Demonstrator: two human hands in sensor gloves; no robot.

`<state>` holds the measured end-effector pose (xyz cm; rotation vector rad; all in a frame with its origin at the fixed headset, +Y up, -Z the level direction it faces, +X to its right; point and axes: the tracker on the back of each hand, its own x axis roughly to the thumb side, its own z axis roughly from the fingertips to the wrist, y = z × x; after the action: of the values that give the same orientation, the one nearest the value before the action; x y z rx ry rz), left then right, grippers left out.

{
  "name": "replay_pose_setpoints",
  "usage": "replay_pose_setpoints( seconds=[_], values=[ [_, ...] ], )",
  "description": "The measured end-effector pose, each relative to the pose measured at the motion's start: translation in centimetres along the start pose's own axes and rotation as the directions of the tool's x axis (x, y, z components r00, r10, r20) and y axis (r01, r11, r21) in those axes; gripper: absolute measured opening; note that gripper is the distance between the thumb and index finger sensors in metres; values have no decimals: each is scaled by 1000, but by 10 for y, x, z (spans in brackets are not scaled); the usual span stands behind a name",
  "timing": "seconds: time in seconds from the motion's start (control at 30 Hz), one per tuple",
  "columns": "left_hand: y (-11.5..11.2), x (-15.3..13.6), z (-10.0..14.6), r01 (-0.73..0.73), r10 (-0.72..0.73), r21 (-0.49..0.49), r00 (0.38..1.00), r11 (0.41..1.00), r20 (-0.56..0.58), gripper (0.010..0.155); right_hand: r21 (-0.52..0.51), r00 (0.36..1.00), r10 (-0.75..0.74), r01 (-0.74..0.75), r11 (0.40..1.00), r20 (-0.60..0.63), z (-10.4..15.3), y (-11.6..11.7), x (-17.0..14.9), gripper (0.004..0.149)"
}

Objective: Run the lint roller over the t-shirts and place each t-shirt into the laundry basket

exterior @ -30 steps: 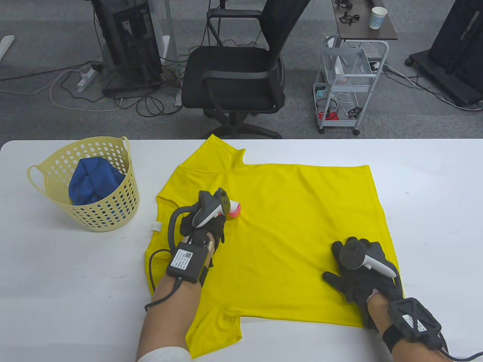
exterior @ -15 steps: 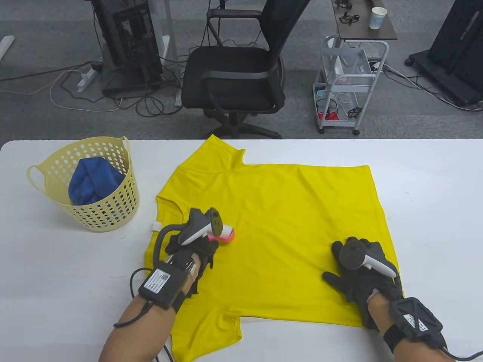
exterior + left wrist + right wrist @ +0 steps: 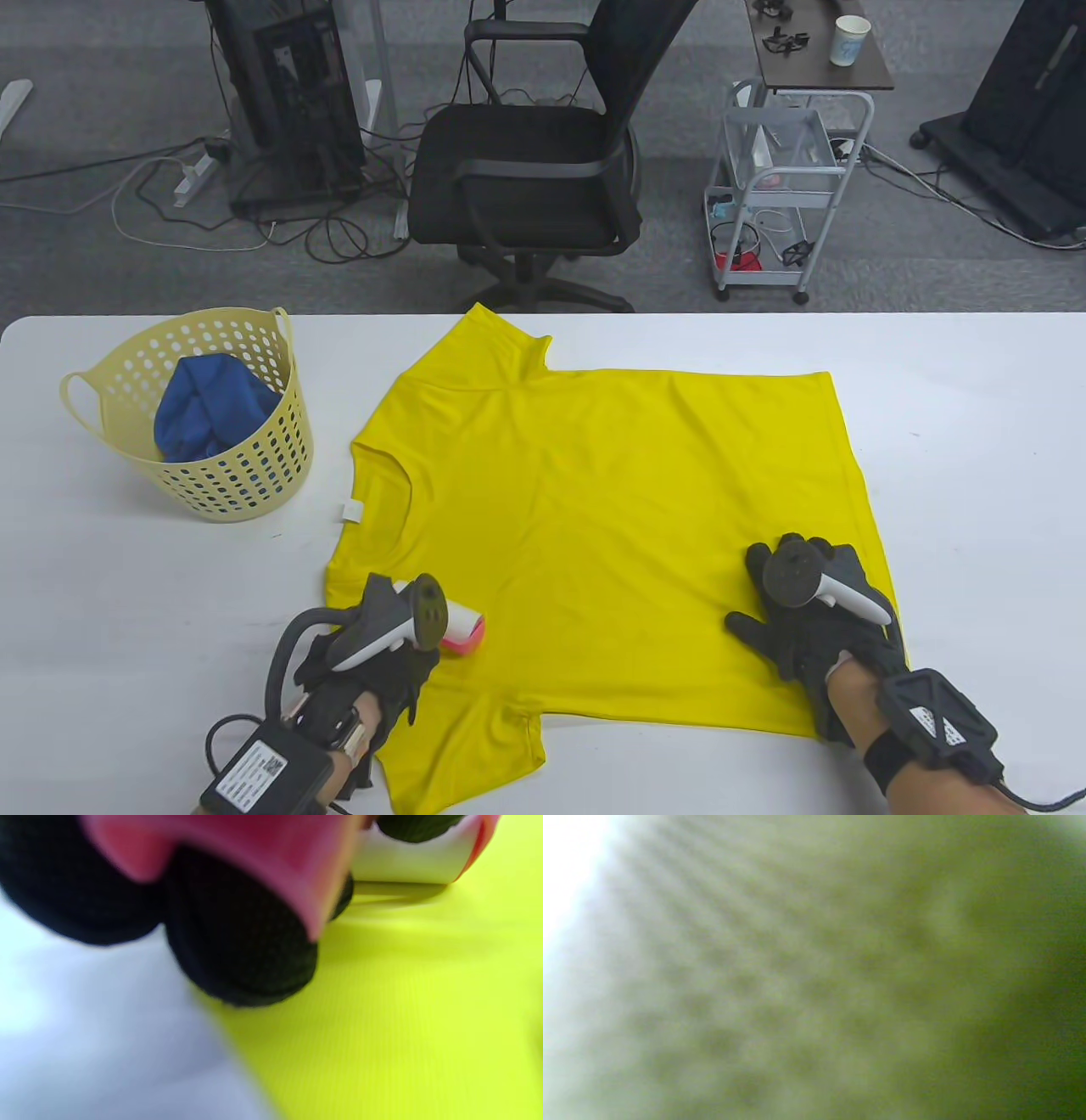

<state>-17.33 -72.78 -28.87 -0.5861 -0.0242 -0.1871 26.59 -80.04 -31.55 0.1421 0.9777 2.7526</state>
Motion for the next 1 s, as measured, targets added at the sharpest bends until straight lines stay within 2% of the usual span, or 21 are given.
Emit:
replay_pose_setpoints(
  seconds=[0.13, 0.27, 0.37, 0.5, 0.6, 0.7, 0.8, 1.0],
  values=[
    [46, 30, -66, -46, 48, 36, 997, 998, -61, 67, 0, 1000, 0, 0, 1000, 0, 0, 0, 0, 91],
    [83, 52, -120, -111, 118, 62, 984, 992, -133, 67, 0, 1000, 3, -3, 1000, -3, 0, 0, 0, 91],
    [100, 62, -149, -183, 196, 84, 962, 979, -188, 67, 0, 1000, 3, -3, 1000, -3, 0, 0, 0, 91],
    [104, 68, -159, -196, 216, 108, 950, 975, -225, 67, 2, 1000, 0, 0, 1000, -1, 0, 0, 0, 91],
    [98, 67, -147, -130, 145, 86, 969, 988, -201, 68, 2, 1000, 0, 0, 1000, 0, 0, 0, 0, 91],
    [83, 60, -119, -72, 78, 45, 984, 996, -157, 68, 2, 1000, -1, 1, 1000, 1, 0, 0, 0, 91],
    [57, 46, -77, -2, 4, 22, 996, 1000, -91, 68, 2, 1000, -1, 1, 1000, 1, 0, 0, 0, 91],
    [-3, 12, -5, -10, 10, 17, 1000, 1000, 4, 68, 1, 1000, 1, -1, 1000, 0, 0, 0, 0, 91]
  ],
)
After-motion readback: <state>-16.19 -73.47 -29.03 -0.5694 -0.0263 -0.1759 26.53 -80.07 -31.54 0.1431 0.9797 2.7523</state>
